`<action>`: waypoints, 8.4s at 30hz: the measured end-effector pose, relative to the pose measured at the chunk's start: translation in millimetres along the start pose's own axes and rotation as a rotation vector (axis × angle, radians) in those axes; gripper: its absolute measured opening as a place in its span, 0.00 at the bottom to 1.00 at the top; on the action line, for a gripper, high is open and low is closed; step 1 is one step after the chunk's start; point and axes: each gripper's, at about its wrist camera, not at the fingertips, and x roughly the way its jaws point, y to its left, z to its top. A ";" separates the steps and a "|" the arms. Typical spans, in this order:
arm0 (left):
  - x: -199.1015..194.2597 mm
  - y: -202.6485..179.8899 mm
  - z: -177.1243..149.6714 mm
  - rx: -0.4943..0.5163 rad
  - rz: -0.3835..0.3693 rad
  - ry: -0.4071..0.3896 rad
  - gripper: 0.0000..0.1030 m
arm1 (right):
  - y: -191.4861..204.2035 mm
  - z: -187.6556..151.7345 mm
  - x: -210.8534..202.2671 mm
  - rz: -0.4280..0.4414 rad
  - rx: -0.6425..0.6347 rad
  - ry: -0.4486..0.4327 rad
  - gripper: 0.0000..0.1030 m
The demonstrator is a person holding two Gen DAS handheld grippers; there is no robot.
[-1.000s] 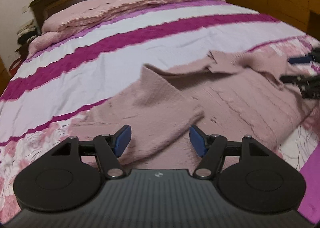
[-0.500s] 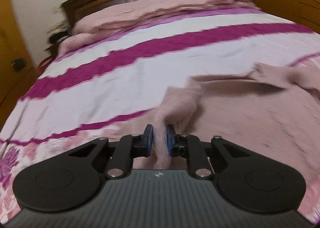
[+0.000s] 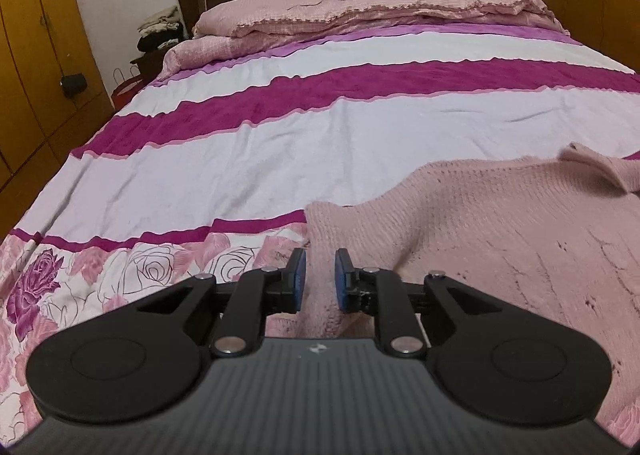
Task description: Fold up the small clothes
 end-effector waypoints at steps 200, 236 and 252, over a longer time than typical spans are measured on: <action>15.5 42.1 7.2 -0.256 -0.376 0.109 0.60 | 134.0 24.0 -87.8 0.341 0.486 -0.098 0.58; -35.0 87.3 -32.5 -0.261 -0.320 0.065 0.66 | 158.0 9.1 -73.1 0.479 0.501 -0.028 0.60; -44.3 98.2 -59.8 -0.378 -0.325 0.170 0.74 | 133.5 10.6 -74.2 0.535 0.551 0.005 0.76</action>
